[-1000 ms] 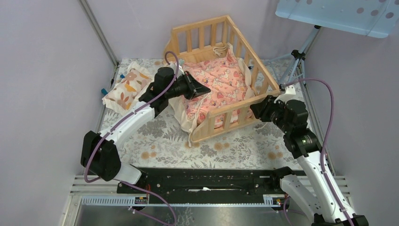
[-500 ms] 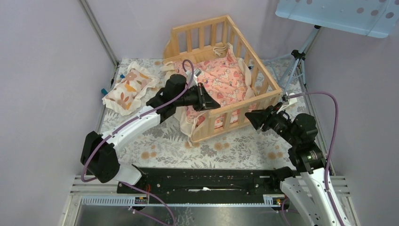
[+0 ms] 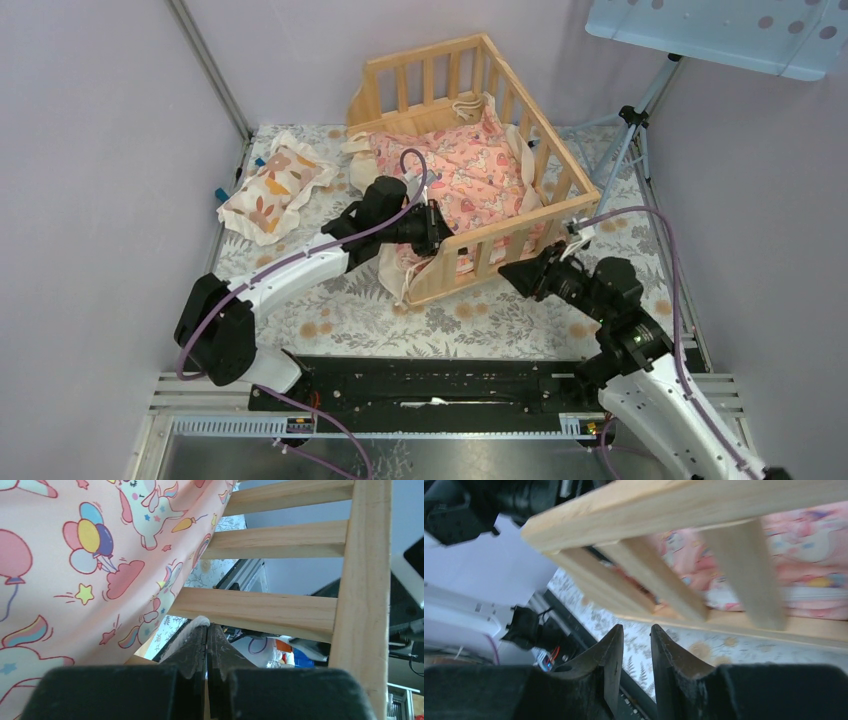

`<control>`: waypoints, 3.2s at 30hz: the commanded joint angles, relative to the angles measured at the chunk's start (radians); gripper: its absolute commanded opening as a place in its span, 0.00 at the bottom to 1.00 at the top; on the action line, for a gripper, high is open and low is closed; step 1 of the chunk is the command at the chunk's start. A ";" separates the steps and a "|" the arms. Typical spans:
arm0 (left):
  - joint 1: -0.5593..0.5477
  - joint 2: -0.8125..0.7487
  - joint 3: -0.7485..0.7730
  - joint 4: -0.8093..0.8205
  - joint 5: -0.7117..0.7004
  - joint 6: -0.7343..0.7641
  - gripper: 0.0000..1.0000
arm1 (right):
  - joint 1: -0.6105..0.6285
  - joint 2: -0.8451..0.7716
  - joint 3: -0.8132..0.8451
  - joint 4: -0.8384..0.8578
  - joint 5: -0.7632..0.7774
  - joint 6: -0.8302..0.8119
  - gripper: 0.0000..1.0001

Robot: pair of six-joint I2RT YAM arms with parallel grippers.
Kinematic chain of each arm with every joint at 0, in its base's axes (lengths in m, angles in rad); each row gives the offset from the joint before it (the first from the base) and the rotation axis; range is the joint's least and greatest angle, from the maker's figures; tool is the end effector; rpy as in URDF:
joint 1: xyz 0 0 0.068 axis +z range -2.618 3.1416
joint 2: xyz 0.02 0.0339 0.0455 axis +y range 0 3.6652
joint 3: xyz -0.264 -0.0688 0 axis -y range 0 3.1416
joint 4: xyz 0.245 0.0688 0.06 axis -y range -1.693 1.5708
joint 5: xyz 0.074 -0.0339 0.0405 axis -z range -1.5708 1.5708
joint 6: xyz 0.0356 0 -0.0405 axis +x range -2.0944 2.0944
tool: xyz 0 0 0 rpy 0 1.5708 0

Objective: Set up the pet bed
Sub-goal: Cross the ropes on the bed frame.

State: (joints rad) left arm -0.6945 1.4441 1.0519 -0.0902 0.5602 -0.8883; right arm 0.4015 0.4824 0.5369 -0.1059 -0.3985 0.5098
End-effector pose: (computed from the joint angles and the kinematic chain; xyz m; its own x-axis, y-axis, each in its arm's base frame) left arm 0.2401 -0.2246 0.2889 -0.9262 -0.0841 -0.3675 0.2935 0.4509 -0.8429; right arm 0.1181 0.0651 0.3037 -0.3911 0.3226 -0.8620 -0.6026 0.6181 0.5048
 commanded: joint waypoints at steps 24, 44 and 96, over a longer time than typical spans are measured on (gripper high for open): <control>-0.079 -0.055 -0.156 0.398 -0.031 -0.220 0.00 | 0.829 0.237 -0.144 0.488 1.277 0.512 0.35; -0.099 -0.036 -0.161 0.392 0.010 -0.204 0.00 | 0.830 0.333 -0.249 0.715 1.307 0.686 0.34; -0.100 0.059 -0.148 0.480 0.244 -0.218 0.04 | 0.713 0.411 -0.351 0.976 1.195 0.533 0.00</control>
State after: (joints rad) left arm -0.7494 1.5005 0.8879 0.3275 0.6025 -1.0782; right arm 1.1465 0.9424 0.1844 0.9112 0.7574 1.0843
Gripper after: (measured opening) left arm 0.010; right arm 0.019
